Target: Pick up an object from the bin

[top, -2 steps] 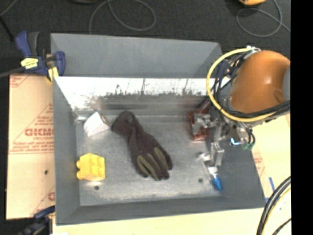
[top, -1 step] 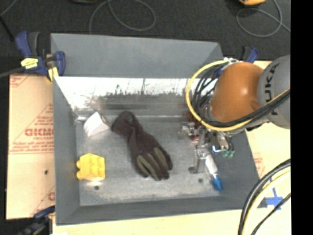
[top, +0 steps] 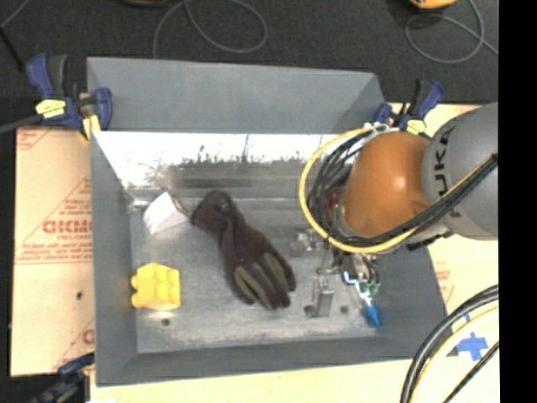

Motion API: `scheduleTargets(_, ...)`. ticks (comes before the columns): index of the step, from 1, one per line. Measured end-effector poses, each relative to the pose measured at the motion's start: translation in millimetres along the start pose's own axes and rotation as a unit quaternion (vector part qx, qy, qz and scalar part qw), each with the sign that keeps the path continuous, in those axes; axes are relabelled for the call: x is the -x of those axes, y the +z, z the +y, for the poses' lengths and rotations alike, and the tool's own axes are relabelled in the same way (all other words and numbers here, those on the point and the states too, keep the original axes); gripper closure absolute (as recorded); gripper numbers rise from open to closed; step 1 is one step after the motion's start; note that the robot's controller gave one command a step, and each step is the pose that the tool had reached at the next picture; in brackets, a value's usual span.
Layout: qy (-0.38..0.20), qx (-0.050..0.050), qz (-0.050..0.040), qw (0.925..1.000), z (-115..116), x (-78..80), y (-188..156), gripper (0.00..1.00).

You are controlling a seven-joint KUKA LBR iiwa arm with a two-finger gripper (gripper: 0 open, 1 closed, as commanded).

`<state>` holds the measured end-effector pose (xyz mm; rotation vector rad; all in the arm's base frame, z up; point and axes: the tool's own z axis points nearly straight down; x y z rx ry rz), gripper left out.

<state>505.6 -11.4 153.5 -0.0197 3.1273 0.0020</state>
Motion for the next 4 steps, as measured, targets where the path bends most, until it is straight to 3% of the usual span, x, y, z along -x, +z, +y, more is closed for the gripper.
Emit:
scheduleTargets(1,0.093,-0.002,-0.001,0.9956,9.5,-3.7,31.6,0.0)
scheduleTargets(2,0.158,0.0,-0.0019,0.9874,21.9,31.2,69.2,1.0)
scheduleTargets(3,0.158,-0.001,-0.0019,0.9875,21.7,31.2,69.2,1.0)
scheduleTargets(4,0.147,-0.001,-0.0033,0.9892,16.9,34.3,-63.5,1.0)
